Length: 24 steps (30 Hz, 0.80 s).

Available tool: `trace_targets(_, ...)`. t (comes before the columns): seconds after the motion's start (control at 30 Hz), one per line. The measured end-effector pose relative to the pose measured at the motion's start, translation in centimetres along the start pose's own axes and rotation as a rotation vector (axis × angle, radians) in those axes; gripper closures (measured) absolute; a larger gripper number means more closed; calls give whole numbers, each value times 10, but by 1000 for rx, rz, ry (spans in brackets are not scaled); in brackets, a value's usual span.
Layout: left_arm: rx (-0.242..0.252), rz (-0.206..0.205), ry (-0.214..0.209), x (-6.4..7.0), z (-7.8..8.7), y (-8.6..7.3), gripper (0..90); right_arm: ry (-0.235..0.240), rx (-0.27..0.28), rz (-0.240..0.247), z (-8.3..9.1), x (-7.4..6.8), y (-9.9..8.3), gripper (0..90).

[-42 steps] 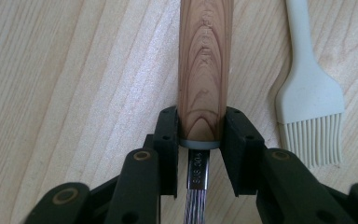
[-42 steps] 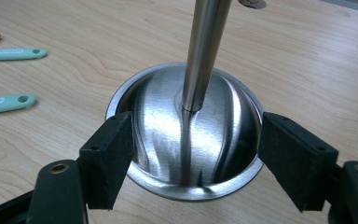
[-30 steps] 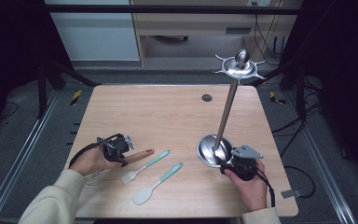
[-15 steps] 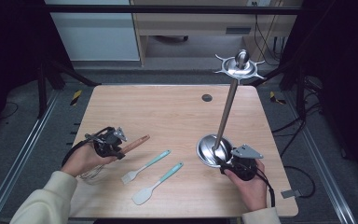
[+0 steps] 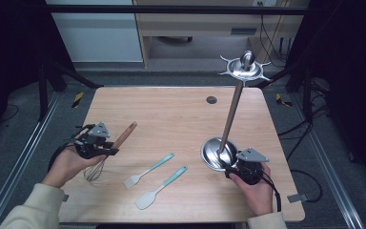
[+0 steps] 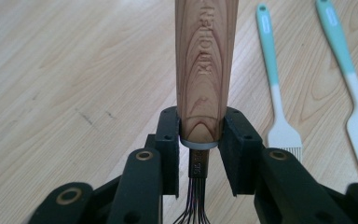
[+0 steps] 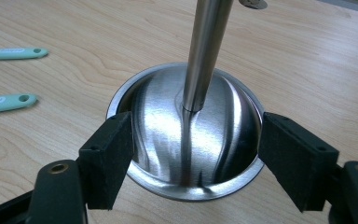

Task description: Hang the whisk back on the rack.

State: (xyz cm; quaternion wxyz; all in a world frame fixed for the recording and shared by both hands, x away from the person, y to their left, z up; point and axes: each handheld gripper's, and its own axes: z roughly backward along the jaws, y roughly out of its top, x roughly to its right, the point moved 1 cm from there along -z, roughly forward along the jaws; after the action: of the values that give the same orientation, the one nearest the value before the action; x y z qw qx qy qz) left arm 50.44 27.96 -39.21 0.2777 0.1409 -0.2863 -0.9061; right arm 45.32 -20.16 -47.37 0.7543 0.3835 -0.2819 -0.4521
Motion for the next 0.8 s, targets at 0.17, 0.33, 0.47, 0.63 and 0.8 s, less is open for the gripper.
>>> trace_targets(0.17,54,41,12,-8,15,-12,698,2,-2,5,-1,-1,0,270)
trace_targets(0.33,99,61,14,-12,24,-18,698,0,-6,6,-1,0,0,267)
trace_targets(0.47,139,61,29,-11,34,-21,698,3,-3,7,-2,-1,0,265)
trace_targets(0.63,174,66,36,-10,43,-24,698,3,-6,7,-2,-1,0,265)
trace_targets(0.8,221,71,34,-9,53,-26,698,4,-8,7,-2,-2,0,264)
